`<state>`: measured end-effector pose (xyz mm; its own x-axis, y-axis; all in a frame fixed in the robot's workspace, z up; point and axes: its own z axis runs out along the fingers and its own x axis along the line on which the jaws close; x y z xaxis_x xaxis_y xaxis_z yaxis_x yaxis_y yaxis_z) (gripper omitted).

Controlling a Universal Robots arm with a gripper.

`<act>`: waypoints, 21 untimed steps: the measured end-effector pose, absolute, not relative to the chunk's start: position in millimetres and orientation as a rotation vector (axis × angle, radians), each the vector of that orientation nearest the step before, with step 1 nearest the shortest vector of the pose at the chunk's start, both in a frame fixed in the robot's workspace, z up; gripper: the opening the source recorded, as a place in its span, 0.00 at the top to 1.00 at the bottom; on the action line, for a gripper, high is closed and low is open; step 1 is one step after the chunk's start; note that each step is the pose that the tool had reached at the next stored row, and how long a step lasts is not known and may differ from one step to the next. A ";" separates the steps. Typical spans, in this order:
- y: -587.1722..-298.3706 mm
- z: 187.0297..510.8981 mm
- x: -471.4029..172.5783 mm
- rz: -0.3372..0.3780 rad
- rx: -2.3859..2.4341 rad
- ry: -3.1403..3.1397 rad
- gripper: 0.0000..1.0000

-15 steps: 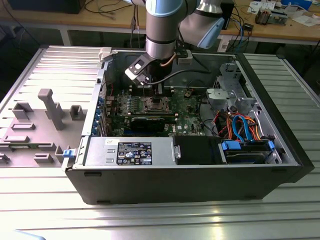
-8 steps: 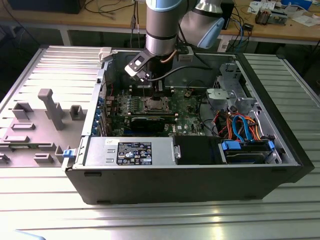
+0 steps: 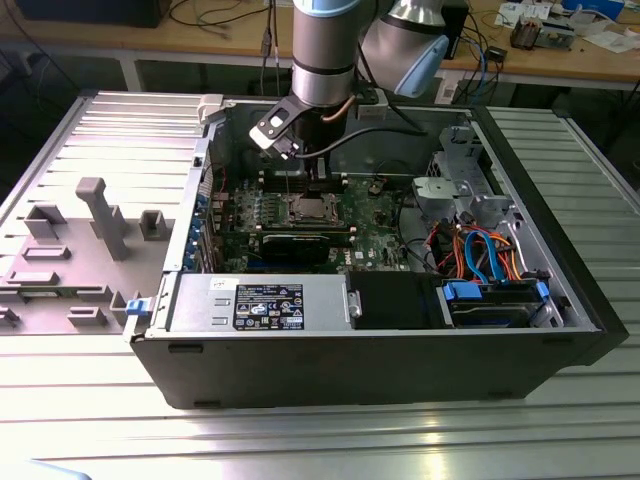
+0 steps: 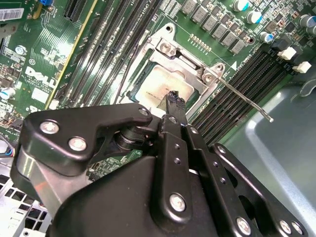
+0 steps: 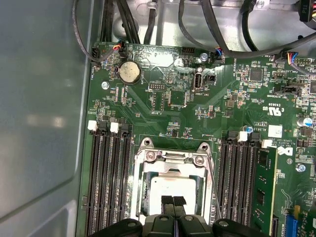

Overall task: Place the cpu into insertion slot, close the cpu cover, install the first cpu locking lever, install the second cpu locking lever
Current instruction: 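Install the first cpu locking lever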

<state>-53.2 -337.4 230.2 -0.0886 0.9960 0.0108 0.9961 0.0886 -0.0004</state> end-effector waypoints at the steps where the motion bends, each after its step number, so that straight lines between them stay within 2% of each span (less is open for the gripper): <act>1: -337.4 230.2 -53.2 -0.011 -2.115 -2.312 0.89; 21: -337.5 246.8 -53.3 -0.010 -2.043 -2.375 0.89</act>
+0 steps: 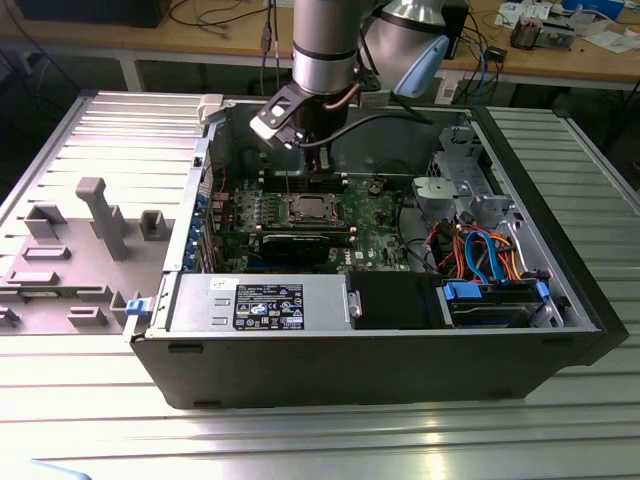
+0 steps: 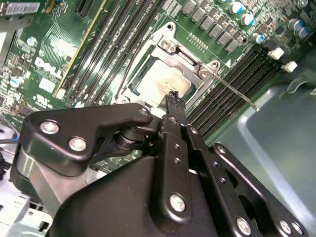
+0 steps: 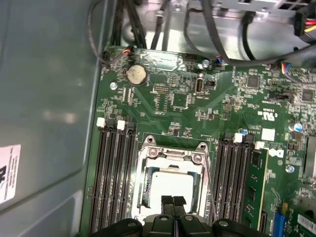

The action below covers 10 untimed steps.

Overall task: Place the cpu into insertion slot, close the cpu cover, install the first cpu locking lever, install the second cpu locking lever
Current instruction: 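Install the first cpu locking lever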

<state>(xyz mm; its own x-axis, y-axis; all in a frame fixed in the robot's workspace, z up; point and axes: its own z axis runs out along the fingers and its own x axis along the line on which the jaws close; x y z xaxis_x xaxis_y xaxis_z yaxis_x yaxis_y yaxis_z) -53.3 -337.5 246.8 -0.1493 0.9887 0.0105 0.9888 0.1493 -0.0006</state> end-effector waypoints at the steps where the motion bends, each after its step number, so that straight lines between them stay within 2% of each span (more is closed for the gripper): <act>1: -337.4 246.7 -53.3 -0.010 -2.027 -2.389 0.89; 10: -337.4 246.5 -53.2 -0.010 -2.010 -2.404 0.89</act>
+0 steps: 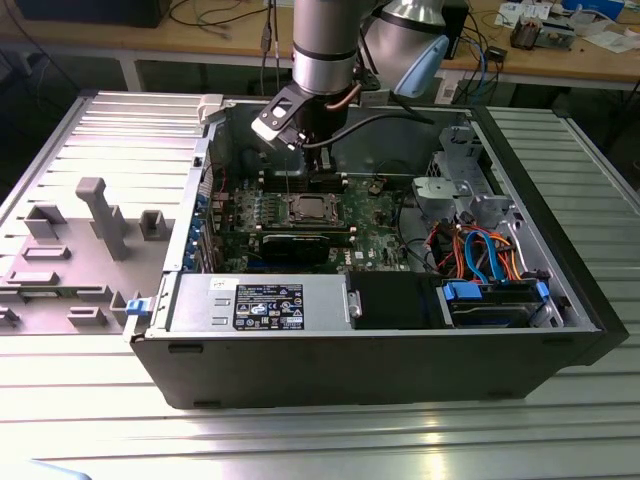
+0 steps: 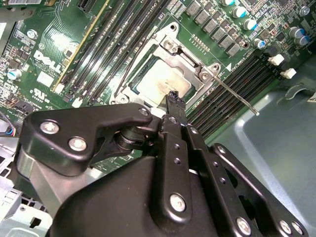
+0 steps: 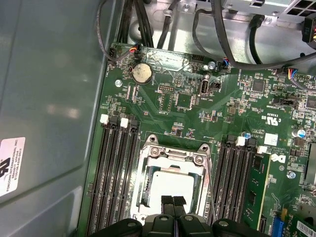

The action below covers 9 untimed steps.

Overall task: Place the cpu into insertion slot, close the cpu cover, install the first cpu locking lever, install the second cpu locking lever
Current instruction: 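Install the first cpu locking lever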

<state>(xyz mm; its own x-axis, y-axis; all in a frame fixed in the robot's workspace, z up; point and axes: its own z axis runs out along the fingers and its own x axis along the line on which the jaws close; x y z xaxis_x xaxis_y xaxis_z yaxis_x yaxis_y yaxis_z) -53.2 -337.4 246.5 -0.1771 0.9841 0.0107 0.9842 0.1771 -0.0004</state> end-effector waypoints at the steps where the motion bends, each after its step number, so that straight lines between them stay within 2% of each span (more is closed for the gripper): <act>1: -337.4 246.5 -53.2 -0.010 -2.010 -2.404 0.89; 9: -337.4 251.5 -53.2 -0.009 -2.007 -2.405 0.89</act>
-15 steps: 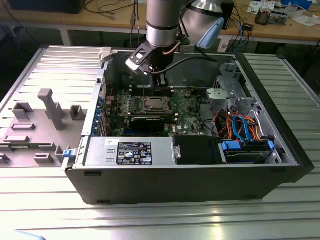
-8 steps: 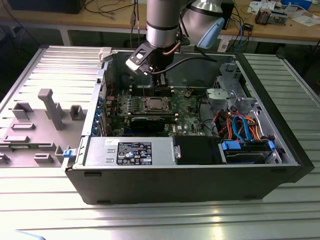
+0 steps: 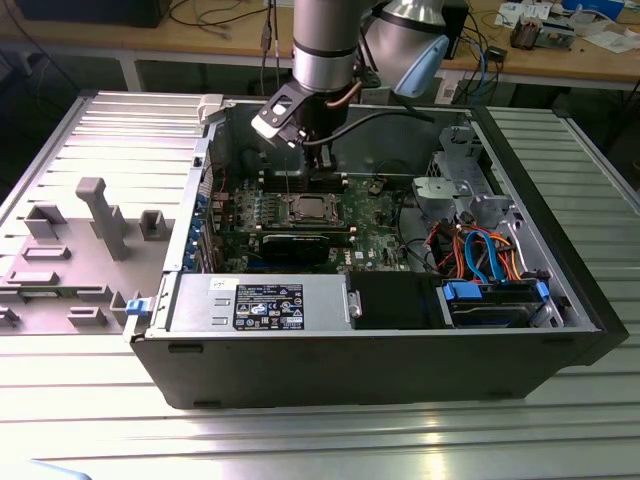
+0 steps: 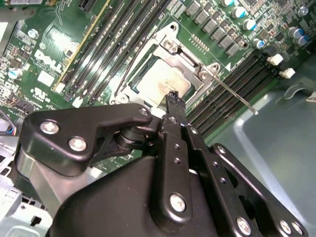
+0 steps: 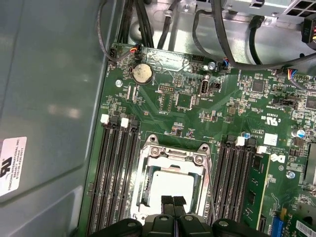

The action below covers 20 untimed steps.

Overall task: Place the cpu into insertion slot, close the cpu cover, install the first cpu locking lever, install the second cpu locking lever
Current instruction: 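Install the first cpu locking lever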

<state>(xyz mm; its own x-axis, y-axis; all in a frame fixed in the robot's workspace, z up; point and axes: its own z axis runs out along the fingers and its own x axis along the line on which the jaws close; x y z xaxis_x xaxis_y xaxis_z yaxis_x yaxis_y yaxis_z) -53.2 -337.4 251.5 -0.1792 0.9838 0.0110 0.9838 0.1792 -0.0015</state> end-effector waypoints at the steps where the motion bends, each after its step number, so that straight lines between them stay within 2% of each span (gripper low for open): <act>1: -337.4 253.7 -53.2 -0.009 -2.006 -2.406 0.89; 20: -337.4 257.3 -53.9 -0.001 -1.697 -2.634 0.89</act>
<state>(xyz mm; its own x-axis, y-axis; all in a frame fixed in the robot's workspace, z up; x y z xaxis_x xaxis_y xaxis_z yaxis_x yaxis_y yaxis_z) -53.9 -337.4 257.3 -0.4134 0.9105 0.0071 0.9105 0.4134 -0.0035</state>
